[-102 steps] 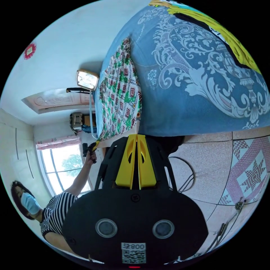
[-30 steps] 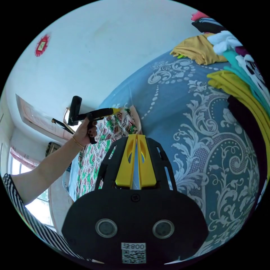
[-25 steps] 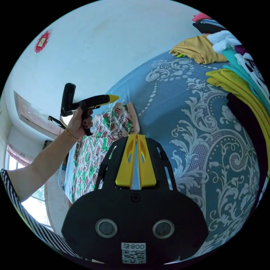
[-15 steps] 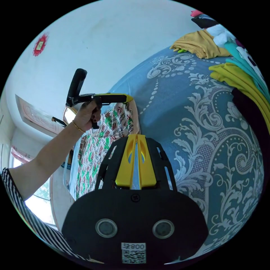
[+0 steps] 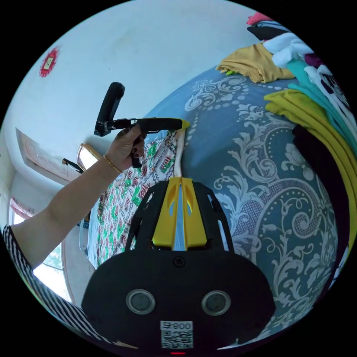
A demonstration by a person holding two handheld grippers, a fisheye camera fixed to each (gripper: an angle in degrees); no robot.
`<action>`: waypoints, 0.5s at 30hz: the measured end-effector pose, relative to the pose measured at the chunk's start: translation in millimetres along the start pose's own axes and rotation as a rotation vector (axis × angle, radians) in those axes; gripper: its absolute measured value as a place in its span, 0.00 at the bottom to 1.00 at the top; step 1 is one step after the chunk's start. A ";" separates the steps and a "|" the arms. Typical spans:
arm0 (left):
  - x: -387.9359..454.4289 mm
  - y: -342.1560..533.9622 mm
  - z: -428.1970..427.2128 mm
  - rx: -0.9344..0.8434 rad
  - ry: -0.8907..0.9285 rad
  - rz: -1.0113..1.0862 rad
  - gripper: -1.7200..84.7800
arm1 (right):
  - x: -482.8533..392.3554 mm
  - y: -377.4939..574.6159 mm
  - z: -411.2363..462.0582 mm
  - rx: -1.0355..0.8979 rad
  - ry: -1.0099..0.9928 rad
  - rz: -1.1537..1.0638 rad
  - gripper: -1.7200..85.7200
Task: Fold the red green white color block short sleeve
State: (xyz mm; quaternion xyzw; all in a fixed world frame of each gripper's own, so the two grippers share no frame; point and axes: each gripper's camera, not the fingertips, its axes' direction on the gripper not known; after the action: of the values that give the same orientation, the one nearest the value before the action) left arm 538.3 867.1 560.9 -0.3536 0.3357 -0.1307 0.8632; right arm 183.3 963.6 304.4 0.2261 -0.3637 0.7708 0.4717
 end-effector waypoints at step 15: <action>6.2 203.6 -245.8 0.357 0.139 -0.319 0.10 | -132.0 -33.5 18.8 0.047 0.189 -0.076 0.02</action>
State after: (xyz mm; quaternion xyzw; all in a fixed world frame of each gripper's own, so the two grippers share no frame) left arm 375.3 881.5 286.8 -0.2340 0.3056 -0.3465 0.8555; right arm 273.1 884.5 236.7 0.1768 -0.2906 0.7784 0.5276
